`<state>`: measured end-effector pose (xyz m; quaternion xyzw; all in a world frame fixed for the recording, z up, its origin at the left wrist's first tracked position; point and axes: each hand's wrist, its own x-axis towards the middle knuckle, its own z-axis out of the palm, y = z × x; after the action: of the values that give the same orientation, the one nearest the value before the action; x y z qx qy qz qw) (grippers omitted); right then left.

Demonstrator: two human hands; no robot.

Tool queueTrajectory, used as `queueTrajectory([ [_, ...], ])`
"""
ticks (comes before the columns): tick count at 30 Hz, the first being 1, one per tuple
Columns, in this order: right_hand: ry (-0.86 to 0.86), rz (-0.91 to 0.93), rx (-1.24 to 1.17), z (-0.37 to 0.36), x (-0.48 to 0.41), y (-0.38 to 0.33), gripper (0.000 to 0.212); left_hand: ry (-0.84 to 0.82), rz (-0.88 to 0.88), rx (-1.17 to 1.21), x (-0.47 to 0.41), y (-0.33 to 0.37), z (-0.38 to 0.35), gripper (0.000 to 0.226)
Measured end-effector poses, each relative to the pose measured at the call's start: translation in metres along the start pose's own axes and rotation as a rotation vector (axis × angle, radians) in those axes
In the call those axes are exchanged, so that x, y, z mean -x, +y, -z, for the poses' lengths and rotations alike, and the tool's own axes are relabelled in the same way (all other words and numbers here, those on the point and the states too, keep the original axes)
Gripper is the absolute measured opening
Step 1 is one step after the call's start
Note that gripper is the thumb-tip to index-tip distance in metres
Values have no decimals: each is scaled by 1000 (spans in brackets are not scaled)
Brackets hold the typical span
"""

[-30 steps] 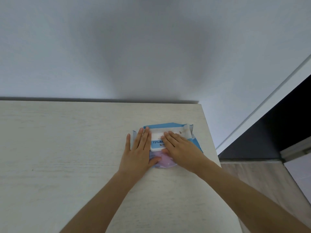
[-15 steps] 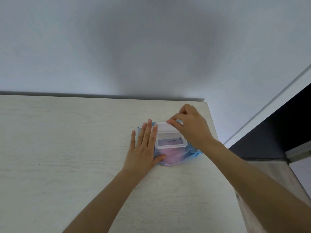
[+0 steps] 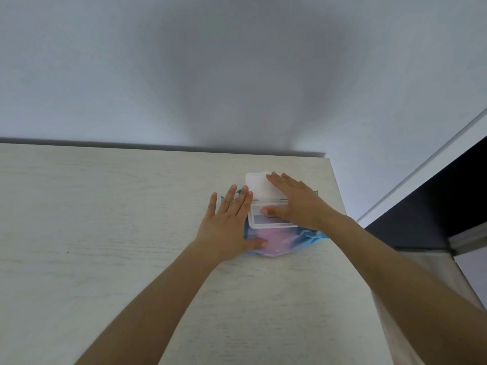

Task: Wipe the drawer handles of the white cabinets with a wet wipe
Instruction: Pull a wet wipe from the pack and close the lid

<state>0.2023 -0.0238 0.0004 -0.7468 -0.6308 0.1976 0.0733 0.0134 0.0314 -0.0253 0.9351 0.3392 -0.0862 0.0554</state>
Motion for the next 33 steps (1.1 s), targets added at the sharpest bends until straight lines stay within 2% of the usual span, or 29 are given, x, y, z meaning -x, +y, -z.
queueTrajectory([
  [4, -5, 52, 75, -7, 16, 12, 95, -10, -8, 2, 2, -1, 1, 119],
  [7, 20, 58, 63, -7, 32, 17, 97, -12, -12, -8, 0, -1, 2, 118],
  [11, 58, 64, 13, -11, 49, 18, 80, 9, 29, 90, -2, 4, 3, 104],
  [16, 250, 54, -81, -19, 44, 6, 41, 96, 45, 93, -2, 10, 1, 94],
  [23, 290, 22, -30, -26, 36, 9, 38, 73, -8, 122, -10, 5, 5, 86],
  [29, 327, 21, -36, -26, 40, 11, 26, 46, 32, 122, -10, 6, -1, 86],
  [33, 295, 40, 70, -26, 40, 7, 26, 41, 22, 158, -10, 5, 0, 86],
])
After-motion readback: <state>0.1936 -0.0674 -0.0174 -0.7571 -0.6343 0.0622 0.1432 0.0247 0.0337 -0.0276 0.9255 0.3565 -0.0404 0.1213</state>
